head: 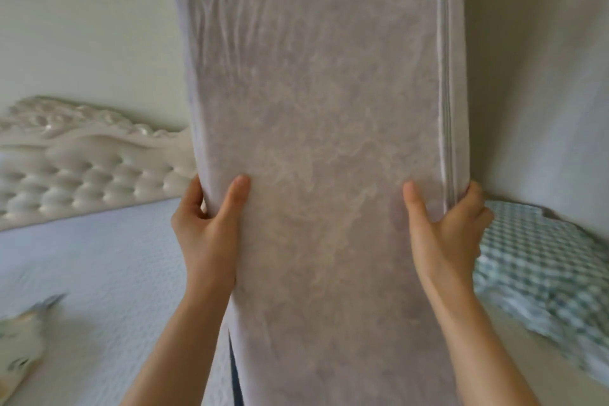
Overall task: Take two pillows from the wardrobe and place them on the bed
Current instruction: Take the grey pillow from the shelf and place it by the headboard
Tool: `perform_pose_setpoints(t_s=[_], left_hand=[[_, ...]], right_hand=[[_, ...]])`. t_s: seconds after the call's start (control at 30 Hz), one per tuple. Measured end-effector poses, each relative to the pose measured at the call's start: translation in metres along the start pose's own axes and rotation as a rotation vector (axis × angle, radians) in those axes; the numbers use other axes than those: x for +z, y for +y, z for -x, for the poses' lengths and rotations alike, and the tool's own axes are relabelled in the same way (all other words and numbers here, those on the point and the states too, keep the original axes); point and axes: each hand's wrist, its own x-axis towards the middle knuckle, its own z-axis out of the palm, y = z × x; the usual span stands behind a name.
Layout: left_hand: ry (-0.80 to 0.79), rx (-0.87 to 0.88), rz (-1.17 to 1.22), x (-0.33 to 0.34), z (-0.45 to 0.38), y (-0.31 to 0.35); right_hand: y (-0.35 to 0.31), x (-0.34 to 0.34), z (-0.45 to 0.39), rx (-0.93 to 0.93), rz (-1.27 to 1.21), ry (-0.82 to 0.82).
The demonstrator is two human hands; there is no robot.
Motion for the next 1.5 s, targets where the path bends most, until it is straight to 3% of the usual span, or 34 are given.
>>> perform_pose_setpoints(t_s=[0.4,0.5,0.63,0.73,0.83,1.0,1.2,1.5], left_hand=[[0.324,0.125,-0.136,-0.108,-0.042,-0.018],[0.333,0.189,-0.237,-0.119,-0.05,-0.03],[0.274,0.292,-0.472,-0.119,-0.064,-0.047],[0.235,0.4,-0.644,-0.123,-0.077,-0.062],[0.172,0.475,-0.786,-0.13,-0.09,-0.081],[-0.045,0.473,-0.923,-0.142,-0.115,-0.118],[-0.201,0.306,-1.024,-0.163,-0.153,-0.175],[-0.365,0.127,-1.056,-0.167,-0.204,-0.248]], right_hand=[[-0.02,0.144,0.051,0.091,-0.259,-0.603],[-0.021,0.164,0.058,0.009,-0.266,-0.739],[-0.055,0.182,0.052,-0.344,-0.261,-0.764],[-0.093,0.199,0.045,-0.744,-0.231,-0.695],[-0.113,0.223,0.041,-1.006,-0.204,-0.628],[-0.092,0.289,0.033,-1.302,0.136,-0.835],[-0.062,0.383,0.026,-1.331,0.281,-1.103],[-0.026,0.488,0.023,-1.313,0.322,-1.301]])
